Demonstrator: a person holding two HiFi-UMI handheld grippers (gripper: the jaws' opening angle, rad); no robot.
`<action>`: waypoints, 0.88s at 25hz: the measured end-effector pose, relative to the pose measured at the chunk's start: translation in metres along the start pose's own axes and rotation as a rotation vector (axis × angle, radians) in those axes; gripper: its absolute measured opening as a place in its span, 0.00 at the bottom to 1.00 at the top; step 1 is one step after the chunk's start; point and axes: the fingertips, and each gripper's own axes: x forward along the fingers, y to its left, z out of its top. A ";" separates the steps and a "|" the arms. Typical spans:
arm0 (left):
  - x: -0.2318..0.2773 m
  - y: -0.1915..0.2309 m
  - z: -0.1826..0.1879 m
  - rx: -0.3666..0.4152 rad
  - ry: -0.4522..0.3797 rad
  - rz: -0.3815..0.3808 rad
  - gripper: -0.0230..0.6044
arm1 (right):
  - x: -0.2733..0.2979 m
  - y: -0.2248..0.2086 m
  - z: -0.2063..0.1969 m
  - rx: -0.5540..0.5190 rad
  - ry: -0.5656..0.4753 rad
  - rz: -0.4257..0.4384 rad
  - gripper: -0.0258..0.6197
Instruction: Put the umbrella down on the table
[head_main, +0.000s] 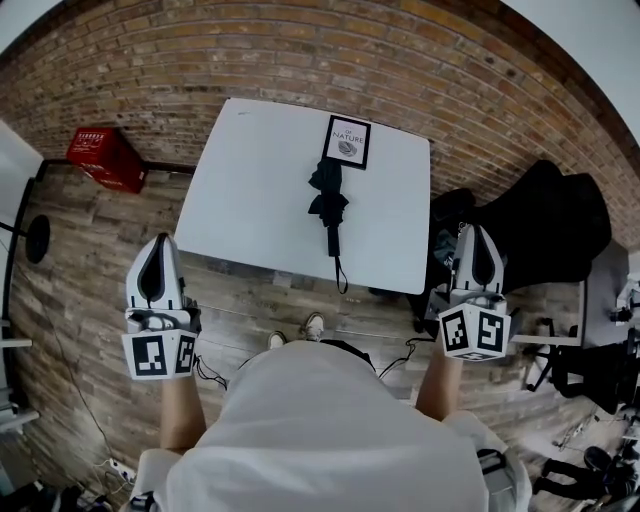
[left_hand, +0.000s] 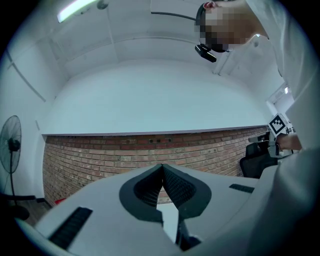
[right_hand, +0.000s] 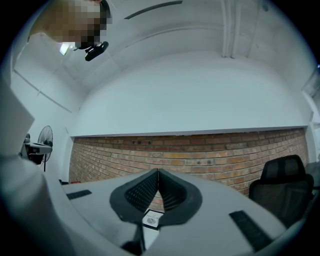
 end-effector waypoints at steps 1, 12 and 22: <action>-0.002 0.001 -0.001 0.000 0.002 0.002 0.07 | 0.000 0.002 -0.001 0.001 0.002 0.003 0.07; -0.025 0.006 -0.008 -0.012 0.026 0.003 0.07 | -0.016 0.017 -0.004 -0.002 0.006 0.001 0.07; -0.029 0.000 -0.009 -0.023 0.023 -0.044 0.07 | -0.042 0.018 -0.004 -0.014 0.012 -0.038 0.07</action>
